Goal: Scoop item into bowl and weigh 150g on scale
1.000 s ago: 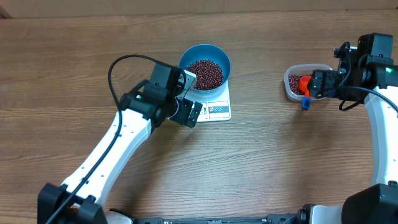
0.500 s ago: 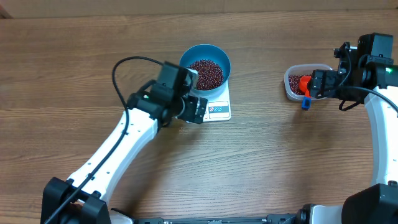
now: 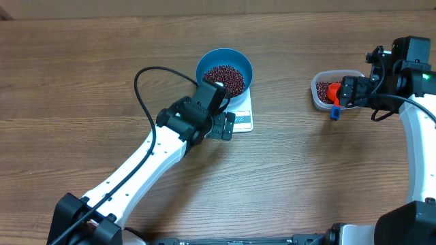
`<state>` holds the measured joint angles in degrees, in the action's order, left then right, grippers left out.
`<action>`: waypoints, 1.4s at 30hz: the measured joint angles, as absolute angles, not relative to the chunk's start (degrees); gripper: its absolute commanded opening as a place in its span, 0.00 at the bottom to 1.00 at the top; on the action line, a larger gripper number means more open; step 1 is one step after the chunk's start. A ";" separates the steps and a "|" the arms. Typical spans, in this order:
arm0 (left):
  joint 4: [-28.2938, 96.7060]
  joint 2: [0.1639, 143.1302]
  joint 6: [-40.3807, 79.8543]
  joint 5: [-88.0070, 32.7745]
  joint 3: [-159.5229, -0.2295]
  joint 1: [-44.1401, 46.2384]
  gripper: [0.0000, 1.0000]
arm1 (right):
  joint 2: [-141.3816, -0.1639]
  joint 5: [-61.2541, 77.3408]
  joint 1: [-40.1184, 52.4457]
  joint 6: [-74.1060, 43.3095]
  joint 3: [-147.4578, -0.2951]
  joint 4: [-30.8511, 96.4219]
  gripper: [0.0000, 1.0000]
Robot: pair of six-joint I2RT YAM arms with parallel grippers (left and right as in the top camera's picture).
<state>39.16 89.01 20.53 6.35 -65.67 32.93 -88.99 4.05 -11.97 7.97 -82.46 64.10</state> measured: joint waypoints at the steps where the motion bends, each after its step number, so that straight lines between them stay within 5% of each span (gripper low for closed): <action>1: 38.48 89.01 21.52 6.55 -64.62 32.93 1.00 | -88.99 4.08 -11.97 7.97 -82.46 64.12 1.00; 42: 31.11 85.32 23.16 8.82 -56.97 35.92 1.00 | -88.99 4.08 -11.97 7.99 -82.46 64.12 1.00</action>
<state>31.11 85.32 23.16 8.82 -56.97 35.92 -88.99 4.08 -11.97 7.99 -82.46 64.12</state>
